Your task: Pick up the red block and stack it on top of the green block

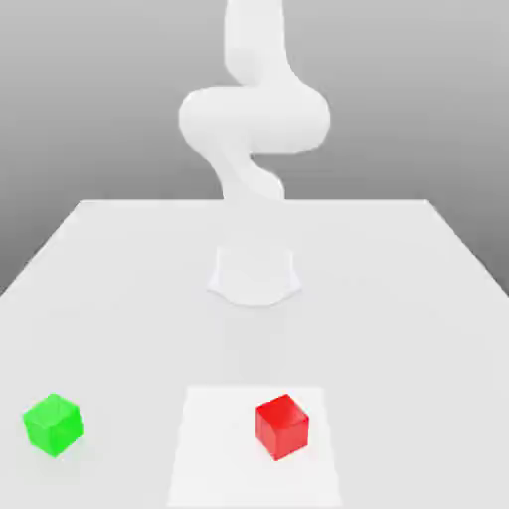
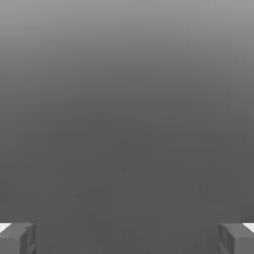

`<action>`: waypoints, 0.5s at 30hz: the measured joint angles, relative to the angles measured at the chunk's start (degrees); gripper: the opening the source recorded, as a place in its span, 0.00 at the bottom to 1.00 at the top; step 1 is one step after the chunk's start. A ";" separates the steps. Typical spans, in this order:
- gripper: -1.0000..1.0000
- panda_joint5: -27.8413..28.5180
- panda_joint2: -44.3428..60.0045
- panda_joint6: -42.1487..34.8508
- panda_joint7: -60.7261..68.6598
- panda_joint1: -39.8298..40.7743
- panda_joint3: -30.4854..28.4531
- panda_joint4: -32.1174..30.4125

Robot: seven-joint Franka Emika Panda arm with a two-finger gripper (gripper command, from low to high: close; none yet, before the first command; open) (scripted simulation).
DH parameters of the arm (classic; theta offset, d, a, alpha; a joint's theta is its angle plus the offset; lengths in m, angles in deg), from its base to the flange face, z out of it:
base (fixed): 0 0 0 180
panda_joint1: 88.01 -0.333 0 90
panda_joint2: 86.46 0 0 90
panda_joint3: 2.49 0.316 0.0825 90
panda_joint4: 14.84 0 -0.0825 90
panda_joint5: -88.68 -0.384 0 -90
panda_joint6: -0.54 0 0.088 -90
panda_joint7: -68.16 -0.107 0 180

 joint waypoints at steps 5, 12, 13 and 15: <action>0.50 0.12 10.81 5.88 5.94 -2.65 -1.53 -5.17; 0.50 -0.38 25.37 13.81 14.41 -5.46 -2.92 -12.16; 0.50 -0.46 27.45 14.94 15.63 -5.84 -3.09 -13.15; 0.50 -0.66 31.60 17.20 18.08 -6.41 -3.23 -15.14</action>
